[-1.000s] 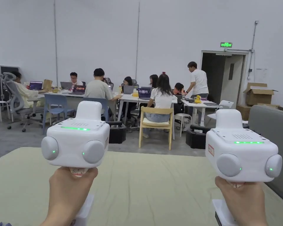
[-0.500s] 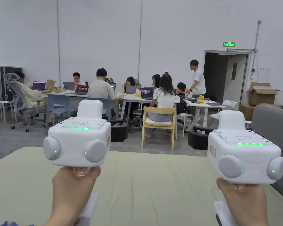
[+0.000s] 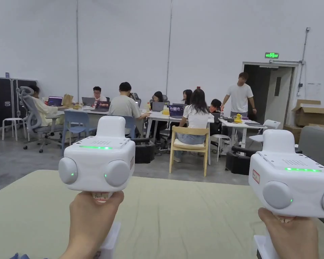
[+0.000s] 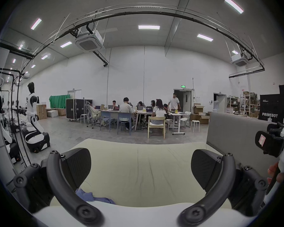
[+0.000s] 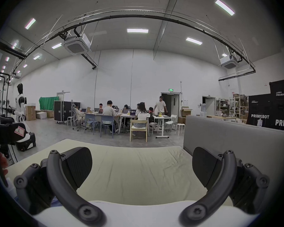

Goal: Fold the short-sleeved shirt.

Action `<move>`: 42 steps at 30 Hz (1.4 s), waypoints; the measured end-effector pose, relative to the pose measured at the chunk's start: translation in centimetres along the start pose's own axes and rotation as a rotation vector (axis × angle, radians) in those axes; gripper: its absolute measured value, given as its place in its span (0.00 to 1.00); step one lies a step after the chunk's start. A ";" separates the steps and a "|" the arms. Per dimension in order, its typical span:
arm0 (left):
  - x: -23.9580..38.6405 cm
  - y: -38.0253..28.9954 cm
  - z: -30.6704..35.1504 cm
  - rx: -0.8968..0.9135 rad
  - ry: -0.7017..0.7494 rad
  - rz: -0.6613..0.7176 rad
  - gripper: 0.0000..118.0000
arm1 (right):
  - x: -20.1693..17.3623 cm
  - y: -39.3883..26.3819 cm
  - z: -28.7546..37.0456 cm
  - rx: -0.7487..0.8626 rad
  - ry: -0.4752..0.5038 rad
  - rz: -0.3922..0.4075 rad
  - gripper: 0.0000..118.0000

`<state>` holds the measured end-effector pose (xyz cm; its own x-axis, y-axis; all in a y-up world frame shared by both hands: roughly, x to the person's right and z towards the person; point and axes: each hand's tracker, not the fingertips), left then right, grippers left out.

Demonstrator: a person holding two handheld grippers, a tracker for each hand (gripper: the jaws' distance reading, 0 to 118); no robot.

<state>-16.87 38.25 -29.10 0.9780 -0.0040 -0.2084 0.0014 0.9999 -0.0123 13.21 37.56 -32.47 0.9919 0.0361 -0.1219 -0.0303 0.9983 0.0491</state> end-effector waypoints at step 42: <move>-0.5 0.1 0.3 -0.001 0.027 0.007 1.00 | 1.3 0.6 0.5 0.031 0.028 0.007 1.00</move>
<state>-17.31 38.40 -28.71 0.9721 0.0031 -0.2347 -0.0061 0.9999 -0.0120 14.52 38.17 -32.08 0.9879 0.0450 -0.1487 -0.0333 0.9962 0.0803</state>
